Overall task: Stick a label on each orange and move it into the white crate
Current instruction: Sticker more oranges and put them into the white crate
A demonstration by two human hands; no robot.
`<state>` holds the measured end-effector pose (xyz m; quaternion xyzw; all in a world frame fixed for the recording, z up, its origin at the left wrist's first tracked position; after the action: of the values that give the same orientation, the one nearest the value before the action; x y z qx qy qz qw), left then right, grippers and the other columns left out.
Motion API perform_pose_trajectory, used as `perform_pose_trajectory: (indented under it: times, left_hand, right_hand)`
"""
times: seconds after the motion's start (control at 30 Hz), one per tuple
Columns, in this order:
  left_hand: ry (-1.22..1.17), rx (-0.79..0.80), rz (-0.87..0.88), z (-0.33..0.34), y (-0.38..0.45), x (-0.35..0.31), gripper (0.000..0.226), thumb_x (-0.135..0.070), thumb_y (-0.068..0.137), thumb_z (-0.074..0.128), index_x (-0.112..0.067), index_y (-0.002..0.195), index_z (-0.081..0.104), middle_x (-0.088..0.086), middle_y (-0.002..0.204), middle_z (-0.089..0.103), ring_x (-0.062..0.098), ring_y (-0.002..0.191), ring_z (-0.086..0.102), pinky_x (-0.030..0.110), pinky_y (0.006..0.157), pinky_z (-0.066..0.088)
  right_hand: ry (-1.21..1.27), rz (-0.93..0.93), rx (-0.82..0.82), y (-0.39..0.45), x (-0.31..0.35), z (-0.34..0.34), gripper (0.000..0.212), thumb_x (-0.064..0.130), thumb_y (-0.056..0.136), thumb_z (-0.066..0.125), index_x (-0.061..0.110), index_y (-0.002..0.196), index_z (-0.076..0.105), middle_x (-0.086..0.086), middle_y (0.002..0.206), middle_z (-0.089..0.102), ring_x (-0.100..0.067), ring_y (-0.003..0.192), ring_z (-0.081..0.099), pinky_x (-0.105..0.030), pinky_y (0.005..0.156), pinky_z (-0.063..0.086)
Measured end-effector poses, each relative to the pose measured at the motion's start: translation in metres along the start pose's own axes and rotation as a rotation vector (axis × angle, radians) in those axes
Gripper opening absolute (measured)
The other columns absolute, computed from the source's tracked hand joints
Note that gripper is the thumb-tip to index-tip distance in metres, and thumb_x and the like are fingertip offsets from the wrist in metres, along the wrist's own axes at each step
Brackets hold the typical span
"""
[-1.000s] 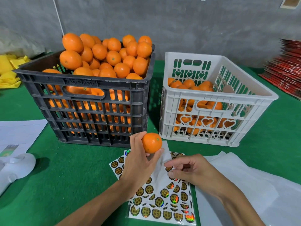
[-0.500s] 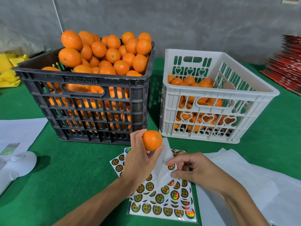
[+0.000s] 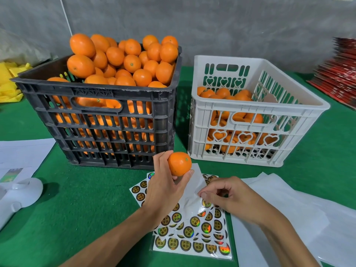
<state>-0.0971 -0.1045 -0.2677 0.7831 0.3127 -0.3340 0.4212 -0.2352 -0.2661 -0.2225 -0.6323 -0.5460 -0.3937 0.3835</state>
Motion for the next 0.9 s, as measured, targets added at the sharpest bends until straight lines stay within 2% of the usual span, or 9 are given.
perform_pose_trajectory:
  times: [0.2,0.3,0.4,0.5,0.63,0.73,0.8,0.9]
  left_hand:
    - [0.002,0.004,-0.001,-0.001,0.0,-0.001,0.073,-0.075,0.086,0.062,-0.04,0.143,0.032,-0.024,0.137,0.027,-0.016,0.102,0.058,0.008,0.07,0.054]
    - [0.003,0.005,0.002,0.0,0.0,-0.001,0.074,-0.075,0.086,0.062,-0.038,0.143,0.032,-0.022,0.137,0.028,-0.017,0.103,0.058,0.006,0.07,0.052]
    - [0.003,0.0,0.006,-0.001,0.0,-0.001,0.074,-0.076,0.087,0.061,-0.038,0.143,0.033,-0.021,0.136,0.029,-0.019,0.104,0.057,0.006,0.07,0.053]
    - [0.01,0.001,0.003,-0.001,0.0,-0.001,0.075,-0.078,0.086,0.059,-0.039,0.143,0.033,-0.02,0.137,0.029,-0.02,0.104,0.056,0.007,0.07,0.054]
    - [0.012,0.002,-0.001,0.0,0.0,-0.002,0.074,-0.076,0.086,0.061,-0.04,0.143,0.032,-0.02,0.138,0.029,-0.021,0.105,0.055,0.004,0.07,0.052]
    - [0.012,0.003,-0.004,-0.001,0.0,-0.002,0.073,-0.074,0.086,0.062,-0.04,0.143,0.033,-0.021,0.137,0.029,-0.02,0.105,0.056,0.006,0.068,0.052]
    - [0.021,0.007,-0.001,-0.001,0.0,-0.002,0.071,-0.074,0.087,0.062,-0.04,0.142,0.033,-0.021,0.137,0.029,-0.019,0.103,0.057,0.009,0.064,0.054]
    - [0.025,0.007,-0.004,-0.001,0.0,-0.002,0.07,-0.07,0.088,0.065,-0.04,0.142,0.033,-0.02,0.137,0.029,-0.017,0.102,0.059,0.017,0.068,0.057]
  right_hand:
    - [-0.015,0.061,0.019,0.003,-0.006,0.003,0.008,0.035,0.093,0.076,0.03,0.094,0.081,0.008,0.087,0.076,-0.004,0.08,0.066,-0.016,0.076,0.05]
    - [0.054,0.103,0.047,0.002,-0.009,0.001,0.026,0.042,0.079,0.085,0.032,0.102,0.08,0.009,0.075,0.06,-0.008,0.073,0.055,-0.021,0.071,0.047]
    - [0.064,0.127,0.062,0.003,-0.014,0.0,0.033,0.034,0.075,0.087,0.035,0.106,0.08,0.013,0.071,0.05,-0.008,0.069,0.049,-0.021,0.068,0.044]
    - [0.086,0.123,0.07,0.003,-0.014,0.002,0.03,0.03,0.077,0.087,0.034,0.106,0.081,0.012,0.073,0.054,-0.008,0.072,0.052,-0.022,0.071,0.047]
    - [0.092,0.108,0.042,0.002,-0.009,0.002,0.023,0.037,0.081,0.083,0.033,0.104,0.081,-0.006,0.089,0.072,-0.014,0.083,0.062,-0.033,0.084,0.055]
    - [0.076,0.094,0.028,0.001,-0.007,0.002,0.018,0.04,0.087,0.079,0.034,0.103,0.081,-0.005,0.092,0.075,-0.013,0.086,0.065,-0.029,0.085,0.054]
    - [0.071,0.101,0.028,0.0,-0.007,0.001,0.013,0.034,0.09,0.078,0.033,0.102,0.082,-0.005,0.091,0.076,-0.012,0.086,0.065,-0.027,0.084,0.053]
    - [0.067,0.127,0.036,0.0,-0.006,0.0,0.011,0.023,0.093,0.077,0.031,0.099,0.083,-0.003,0.091,0.077,-0.012,0.087,0.068,-0.022,0.082,0.054]
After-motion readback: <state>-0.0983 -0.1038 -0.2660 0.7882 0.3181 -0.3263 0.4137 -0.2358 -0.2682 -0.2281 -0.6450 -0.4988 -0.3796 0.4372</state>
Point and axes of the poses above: each hand's wrist, its own y-axis towards the middle knuckle, its own z-axis out of the palm, x = y × z, the point moved 3 cm from there along y, towards the middle knuckle
